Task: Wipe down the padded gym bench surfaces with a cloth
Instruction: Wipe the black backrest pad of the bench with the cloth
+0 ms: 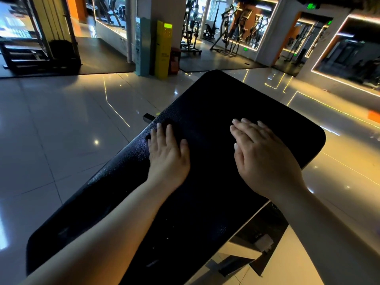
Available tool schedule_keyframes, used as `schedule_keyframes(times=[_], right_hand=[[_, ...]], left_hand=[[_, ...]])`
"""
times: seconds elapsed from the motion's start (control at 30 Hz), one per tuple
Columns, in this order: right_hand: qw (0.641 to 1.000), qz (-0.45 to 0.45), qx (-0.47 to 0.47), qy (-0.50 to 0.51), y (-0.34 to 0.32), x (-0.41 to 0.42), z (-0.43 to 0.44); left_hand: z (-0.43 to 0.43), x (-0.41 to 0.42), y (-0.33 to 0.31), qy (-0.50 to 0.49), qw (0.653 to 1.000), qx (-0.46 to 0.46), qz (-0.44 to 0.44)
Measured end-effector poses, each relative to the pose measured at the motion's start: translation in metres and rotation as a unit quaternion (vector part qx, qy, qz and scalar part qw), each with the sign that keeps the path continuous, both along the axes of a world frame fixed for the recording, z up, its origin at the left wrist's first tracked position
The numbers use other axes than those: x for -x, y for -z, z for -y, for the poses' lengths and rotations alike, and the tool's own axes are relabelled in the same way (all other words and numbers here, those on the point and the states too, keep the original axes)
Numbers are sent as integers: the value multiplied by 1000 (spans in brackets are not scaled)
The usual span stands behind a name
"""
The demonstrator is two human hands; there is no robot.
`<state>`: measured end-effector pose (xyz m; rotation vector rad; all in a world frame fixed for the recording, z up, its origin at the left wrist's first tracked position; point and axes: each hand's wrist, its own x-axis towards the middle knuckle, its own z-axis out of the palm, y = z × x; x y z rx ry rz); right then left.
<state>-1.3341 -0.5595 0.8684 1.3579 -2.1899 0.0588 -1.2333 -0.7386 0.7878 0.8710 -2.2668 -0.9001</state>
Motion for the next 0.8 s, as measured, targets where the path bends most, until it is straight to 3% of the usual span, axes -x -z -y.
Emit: schedule_keyframes(times=[0.1, 0.17, 0.23, 0.37, 0.53, 0.6, 0.7, 0.8], right_hand=[[1000, -9, -4, 3, 1, 1, 0], [1000, -11, -3, 1, 2, 1, 0], [1000, -7, 2, -2, 2, 1, 0], [1000, -10, -1, 5, 3, 2, 2], [1000, -16, -3, 14, 3, 2, 2], [1000, -11, -4, 10, 3, 2, 2], [1000, -7, -2, 9, 3, 1, 1], [1000, -11, -1, 14, 2, 1, 2]], left_hand=[[-36, -9, -9, 107, 989, 76, -61], [-36, -20, -4, 152, 979, 122, -56], [-9, -15, -2, 115, 988, 100, -18], [11, 5, -23, 35, 998, -39, 16], [-32, -8, -23, 181, 978, 84, -66], [-9, -3, -18, 147, 984, 95, -37], [10, 11, -21, 49, 998, 24, 31], [-18, 15, -24, 72, 995, 75, 5]])
